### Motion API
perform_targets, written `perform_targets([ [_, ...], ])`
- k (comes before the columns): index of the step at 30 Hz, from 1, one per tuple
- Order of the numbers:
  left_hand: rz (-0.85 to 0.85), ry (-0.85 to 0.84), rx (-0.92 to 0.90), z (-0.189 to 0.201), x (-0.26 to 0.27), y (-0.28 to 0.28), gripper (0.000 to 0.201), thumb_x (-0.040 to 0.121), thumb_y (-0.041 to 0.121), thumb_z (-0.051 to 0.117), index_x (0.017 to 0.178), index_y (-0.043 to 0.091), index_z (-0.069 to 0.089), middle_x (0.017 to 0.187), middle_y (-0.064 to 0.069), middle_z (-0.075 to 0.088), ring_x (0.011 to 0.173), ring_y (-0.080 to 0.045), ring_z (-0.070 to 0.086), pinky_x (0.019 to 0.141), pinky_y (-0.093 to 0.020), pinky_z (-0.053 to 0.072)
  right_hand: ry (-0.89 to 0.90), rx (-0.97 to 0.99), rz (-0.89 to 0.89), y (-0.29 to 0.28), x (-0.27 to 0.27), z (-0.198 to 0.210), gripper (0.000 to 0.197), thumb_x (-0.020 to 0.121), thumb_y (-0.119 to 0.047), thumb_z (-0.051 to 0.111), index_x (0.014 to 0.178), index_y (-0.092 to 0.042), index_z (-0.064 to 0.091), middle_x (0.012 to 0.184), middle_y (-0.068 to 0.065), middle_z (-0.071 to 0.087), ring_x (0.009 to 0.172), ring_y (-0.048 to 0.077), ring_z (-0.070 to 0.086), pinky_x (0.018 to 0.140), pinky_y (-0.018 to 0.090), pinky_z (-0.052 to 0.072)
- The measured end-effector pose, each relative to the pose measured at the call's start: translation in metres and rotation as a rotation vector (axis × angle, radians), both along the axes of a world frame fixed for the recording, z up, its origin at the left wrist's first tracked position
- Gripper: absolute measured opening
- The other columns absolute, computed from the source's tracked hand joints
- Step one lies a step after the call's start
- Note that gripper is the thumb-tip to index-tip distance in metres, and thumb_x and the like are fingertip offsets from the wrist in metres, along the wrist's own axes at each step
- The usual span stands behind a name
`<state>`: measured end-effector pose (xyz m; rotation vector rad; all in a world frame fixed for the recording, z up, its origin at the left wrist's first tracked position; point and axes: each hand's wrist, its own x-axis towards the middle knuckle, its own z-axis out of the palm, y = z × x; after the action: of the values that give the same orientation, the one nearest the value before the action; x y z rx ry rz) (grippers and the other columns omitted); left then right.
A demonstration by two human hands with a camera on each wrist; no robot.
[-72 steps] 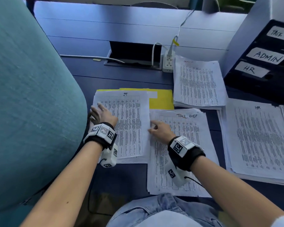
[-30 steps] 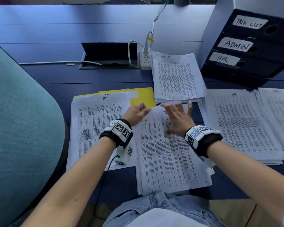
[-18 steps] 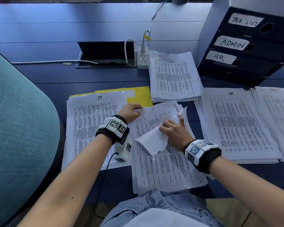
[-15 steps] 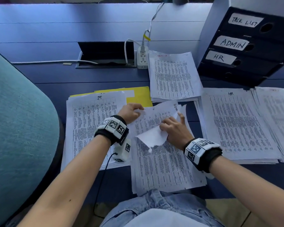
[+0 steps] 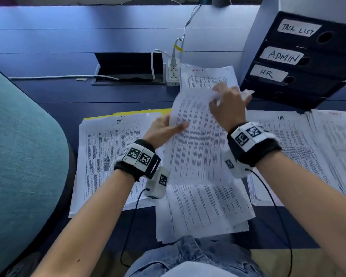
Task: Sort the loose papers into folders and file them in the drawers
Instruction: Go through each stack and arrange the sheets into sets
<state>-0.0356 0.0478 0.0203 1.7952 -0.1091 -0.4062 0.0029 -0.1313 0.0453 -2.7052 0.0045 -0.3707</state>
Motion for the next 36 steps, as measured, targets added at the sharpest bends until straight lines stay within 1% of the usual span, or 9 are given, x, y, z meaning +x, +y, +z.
perform_targets([
  [2,0.080,-0.032,0.115,-0.002,0.009,-0.006,0.017,0.088,0.023,0.061,0.101,0.011,0.061,0.093,0.001,0.064,0.084,-0.012,0.062,0.084,-0.029,0.050,-0.086,0.137,-0.060,-0.006,0.015,0.016,0.035,0.085,-0.012,0.050,0.120,-0.013,0.049,0.107,0.004,0.057,0.113,0.020,0.046,0.107,0.043,0.017],
  [6,0.385,-0.019,0.045,-0.009,0.044,-0.013,0.016,0.092,0.006,0.053,0.104,0.004,0.063,0.093,-0.008,0.062,0.086,-0.022,0.058,0.082,-0.038,0.050,-0.153,0.368,-0.249,-0.026,0.031,0.012,0.066,0.081,-0.029,0.063,0.137,-0.011,0.033,0.136,0.009,0.040,0.128,0.024,0.035,0.107,0.049,0.023],
  [11,0.524,0.033,-0.093,-0.014,0.107,-0.019,0.025,0.091,0.007,0.054,0.114,-0.004,0.058,0.099,-0.012,0.060,0.090,-0.026,0.059,0.084,-0.040,0.048,0.389,0.766,-0.264,-0.058,0.046,-0.036,0.050,0.082,-0.010,0.065,0.126,-0.002,0.043,0.103,0.008,0.049,0.092,0.018,0.046,0.067,0.028,0.041],
  [15,0.488,0.113,0.009,-0.045,0.159,-0.029,0.047,0.063,0.025,0.065,0.104,0.006,0.053,0.096,-0.009,0.063,0.096,-0.029,0.062,0.086,-0.045,0.052,0.366,0.702,-0.404,-0.075,0.056,-0.066,0.015,0.075,0.000,0.053,0.067,-0.011,0.060,0.069,0.008,0.053,0.071,0.025,0.052,0.062,0.039,0.046],
  [18,0.409,0.150,0.023,-0.036,0.161,-0.044,0.044,0.074,0.004,0.060,0.114,0.009,0.040,0.098,-0.012,0.056,0.090,-0.031,0.058,0.074,-0.041,0.050,0.376,0.680,-0.546,-0.085,0.067,-0.068,0.014,0.080,0.000,0.048,0.080,0.002,0.062,0.082,0.017,0.059,0.081,0.036,0.060,0.069,0.038,0.057],
  [21,0.264,0.135,0.140,-0.041,0.162,-0.051,0.037,0.085,-0.007,0.049,0.120,0.004,0.046,0.097,-0.013,0.054,0.087,-0.028,0.056,0.073,-0.034,0.048,0.408,0.551,-0.564,-0.095,0.077,-0.071,0.032,0.085,0.003,0.045,0.057,-0.010,0.039,0.068,0.009,0.042,0.067,0.028,0.041,0.038,0.015,0.033],
  [28,0.090,0.011,0.396,-0.046,0.138,-0.043,0.016,0.085,-0.003,0.047,0.091,0.010,0.053,0.081,-0.009,0.059,0.066,-0.018,0.057,0.059,-0.017,0.045,0.426,0.446,-0.619,-0.095,0.079,-0.086,0.032,0.086,0.004,0.042,0.060,-0.010,0.028,0.063,0.006,0.033,0.065,0.025,0.034,0.043,0.031,0.016],
  [32,-0.052,0.001,0.552,-0.043,0.117,-0.036,0.015,0.086,0.000,0.048,0.086,0.009,0.060,0.075,-0.005,0.057,0.077,-0.022,0.058,0.069,-0.026,0.049,0.307,0.579,-0.643,-0.086,0.073,-0.083,0.031,0.087,0.000,0.046,0.118,0.000,0.044,0.117,0.014,0.048,0.100,0.028,0.047,0.062,0.021,0.028],
  [36,-0.188,0.019,0.724,-0.048,0.095,-0.031,0.019,0.086,0.005,0.052,0.102,0.005,0.063,0.103,-0.010,0.062,0.097,-0.025,0.057,0.073,-0.024,0.042,0.120,0.486,-0.597,-0.074,0.052,-0.073,0.046,0.081,-0.002,0.055,0.124,-0.002,0.039,0.132,0.016,0.037,0.117,0.030,0.038,0.078,0.030,0.032],
])
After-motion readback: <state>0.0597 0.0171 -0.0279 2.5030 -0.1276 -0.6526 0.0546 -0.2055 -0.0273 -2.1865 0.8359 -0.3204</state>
